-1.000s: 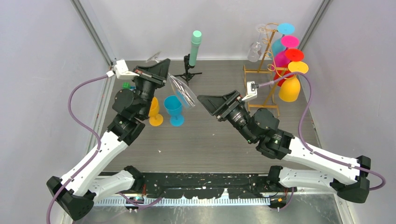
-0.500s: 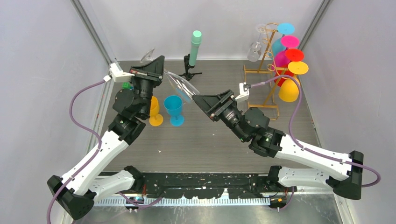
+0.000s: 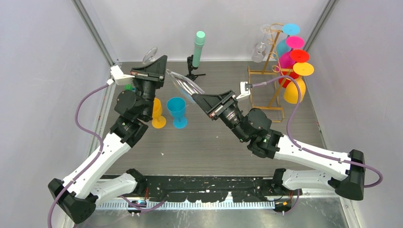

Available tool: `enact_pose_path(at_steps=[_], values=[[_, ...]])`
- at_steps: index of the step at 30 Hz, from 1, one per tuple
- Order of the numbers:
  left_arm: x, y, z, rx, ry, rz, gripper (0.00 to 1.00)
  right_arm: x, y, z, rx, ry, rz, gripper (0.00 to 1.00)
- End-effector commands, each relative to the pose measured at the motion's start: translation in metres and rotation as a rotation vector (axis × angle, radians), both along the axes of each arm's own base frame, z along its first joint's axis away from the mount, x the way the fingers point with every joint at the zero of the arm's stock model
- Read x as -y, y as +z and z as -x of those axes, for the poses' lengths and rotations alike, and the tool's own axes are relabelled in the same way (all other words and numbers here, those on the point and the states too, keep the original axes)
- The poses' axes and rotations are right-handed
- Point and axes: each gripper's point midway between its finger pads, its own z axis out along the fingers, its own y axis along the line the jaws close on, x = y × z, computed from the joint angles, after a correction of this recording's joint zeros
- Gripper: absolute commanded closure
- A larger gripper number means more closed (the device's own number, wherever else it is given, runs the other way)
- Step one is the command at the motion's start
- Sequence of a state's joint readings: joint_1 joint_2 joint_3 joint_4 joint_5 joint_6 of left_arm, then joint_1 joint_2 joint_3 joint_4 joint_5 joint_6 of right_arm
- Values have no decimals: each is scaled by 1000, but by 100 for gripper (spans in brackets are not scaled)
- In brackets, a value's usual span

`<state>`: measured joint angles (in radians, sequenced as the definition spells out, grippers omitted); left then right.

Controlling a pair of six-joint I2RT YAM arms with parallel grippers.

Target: Take the wine glass off the wine glass rack

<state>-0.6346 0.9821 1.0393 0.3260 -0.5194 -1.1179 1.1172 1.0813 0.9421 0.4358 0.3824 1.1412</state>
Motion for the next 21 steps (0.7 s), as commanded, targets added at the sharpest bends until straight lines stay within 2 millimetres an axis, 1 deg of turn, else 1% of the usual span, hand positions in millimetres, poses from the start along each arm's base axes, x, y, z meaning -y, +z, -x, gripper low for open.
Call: enact_pose_path(at_steps=[1,3,4,7,9,12,13,15,18,19,21], values=[[-3,10,5,27,-15,58,100,11,42,7,84,-1,-150,74],[-3,8,6,18,-22,67,100,10,42,7,89,1,-150,77],[-3,7,6,12,-23,72,100,9,43,7,91,1,-146,77],[-2,4,6,-1,-30,77,100,5,42,6,97,2,-127,71],[-2,2,6,-11,-34,84,100,4,42,6,102,2,-127,71],[-1,0,6,-19,-41,95,100,4,42,4,101,-5,-130,73],[0,-1,6,-20,-45,97,100,3,41,4,99,-7,-130,74],[2,-2,6,-24,-53,99,100,3,41,3,98,-9,-130,81],[2,-5,6,-28,-53,97,100,4,39,1,94,-21,-119,97],[1,-5,7,-28,-54,97,98,5,39,1,97,-28,-113,98],[2,-1,9,-9,-57,70,86,8,37,-1,97,-46,-91,99]])
